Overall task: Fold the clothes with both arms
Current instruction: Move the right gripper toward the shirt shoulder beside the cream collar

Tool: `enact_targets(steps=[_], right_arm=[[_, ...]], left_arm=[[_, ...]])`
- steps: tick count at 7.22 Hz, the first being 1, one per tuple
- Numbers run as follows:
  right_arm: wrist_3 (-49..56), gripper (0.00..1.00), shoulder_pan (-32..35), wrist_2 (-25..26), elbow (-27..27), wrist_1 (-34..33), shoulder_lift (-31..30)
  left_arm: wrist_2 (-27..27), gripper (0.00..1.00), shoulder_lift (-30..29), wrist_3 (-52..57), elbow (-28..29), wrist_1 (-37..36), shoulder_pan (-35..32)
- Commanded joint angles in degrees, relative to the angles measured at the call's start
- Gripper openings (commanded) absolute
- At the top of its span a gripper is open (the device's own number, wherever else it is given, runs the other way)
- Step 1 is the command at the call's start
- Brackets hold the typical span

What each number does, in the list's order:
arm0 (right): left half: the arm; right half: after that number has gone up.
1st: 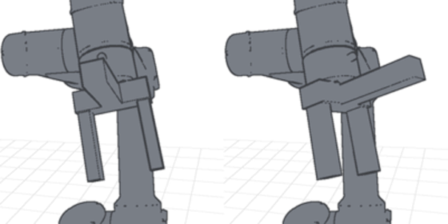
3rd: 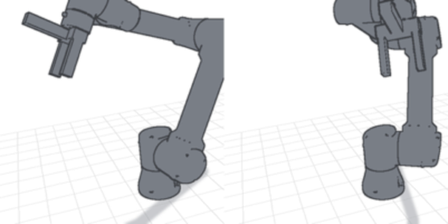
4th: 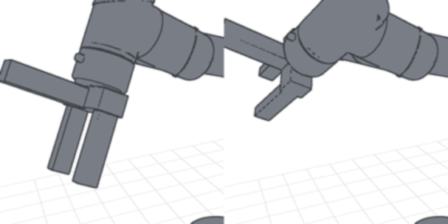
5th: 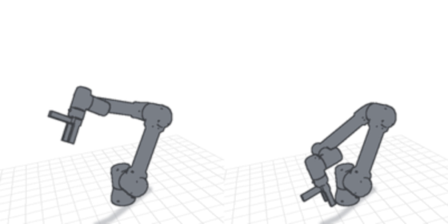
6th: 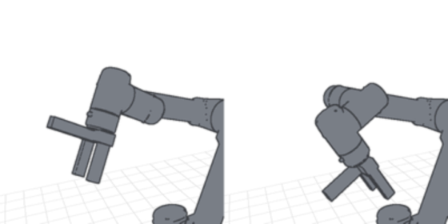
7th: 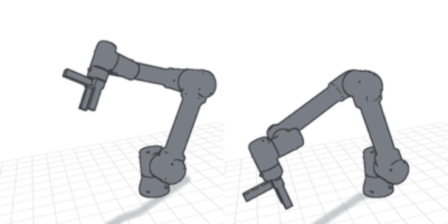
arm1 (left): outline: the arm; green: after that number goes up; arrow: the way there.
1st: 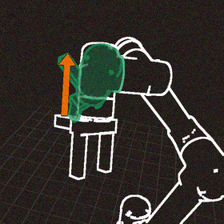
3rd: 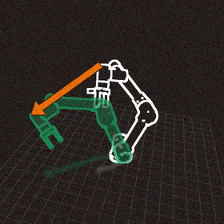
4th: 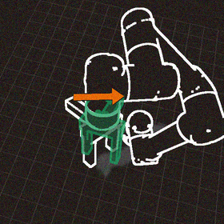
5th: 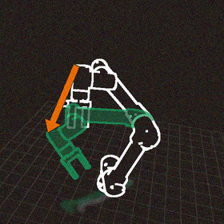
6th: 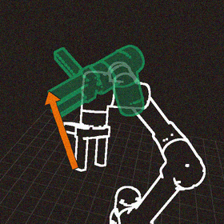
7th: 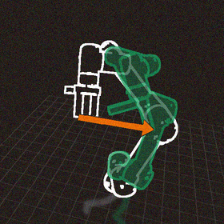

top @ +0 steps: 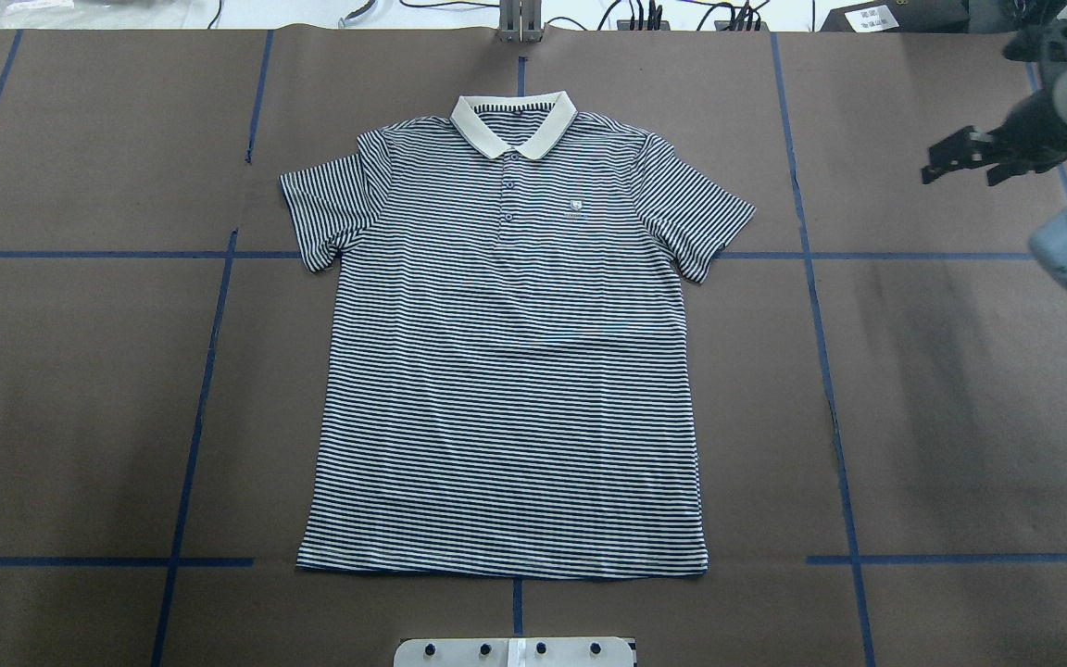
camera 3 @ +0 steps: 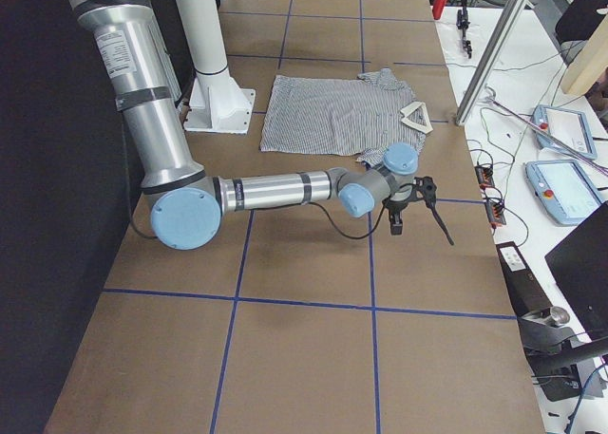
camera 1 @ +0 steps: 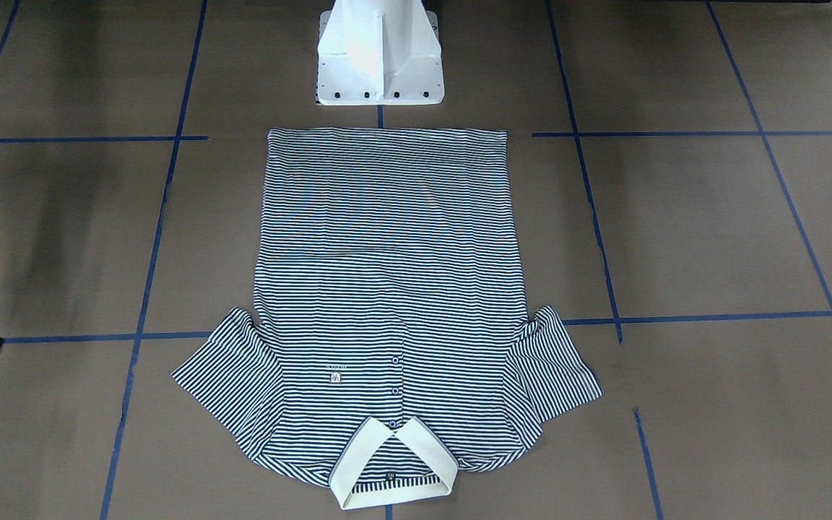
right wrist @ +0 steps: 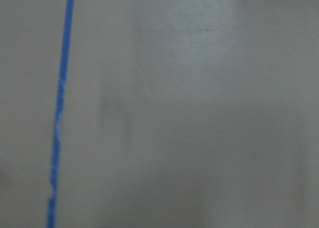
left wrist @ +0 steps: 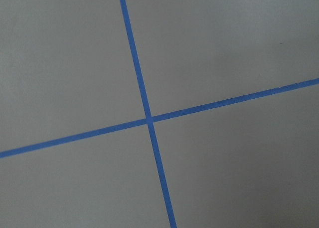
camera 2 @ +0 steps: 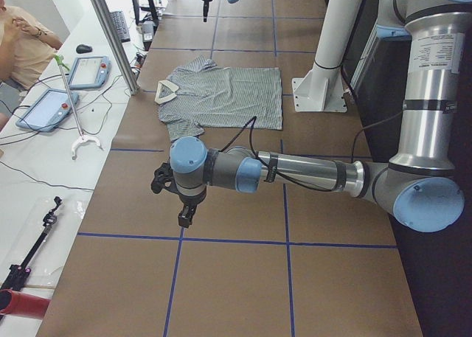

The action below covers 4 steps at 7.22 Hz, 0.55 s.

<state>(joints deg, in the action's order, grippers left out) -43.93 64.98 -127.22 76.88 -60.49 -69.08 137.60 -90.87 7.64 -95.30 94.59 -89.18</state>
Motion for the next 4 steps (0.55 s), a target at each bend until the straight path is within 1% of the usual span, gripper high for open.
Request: enact_targets(steps=[1, 2, 3, 4], right_arm=[[-19.0, 1.0, -9.4, 7.1, -5.7, 4.5, 9.7], [-23.6, 0.99, -12.0, 10.4, -6.6, 5.5, 10.6], [-24.3, 0.96, -12.2, 11.7, -6.7, 5.5, 10.6], [-24.2, 0.89, -13.0, 11.8, -7.8, 5.6, 10.4]], left_arm=[[0.1, 1.0, 0.0, -0.1, 0.4, 2.7, 0.7], [0.1, 1.0, -0.1, -0.2, 1.0, 3.1, 0.8], [0.1, 1.0, 0.1, -0.2, 1.3, 4.0, 0.8], [0.1, 1.0, 0.3, -0.2, 1.6, 4.4, 0.8]])
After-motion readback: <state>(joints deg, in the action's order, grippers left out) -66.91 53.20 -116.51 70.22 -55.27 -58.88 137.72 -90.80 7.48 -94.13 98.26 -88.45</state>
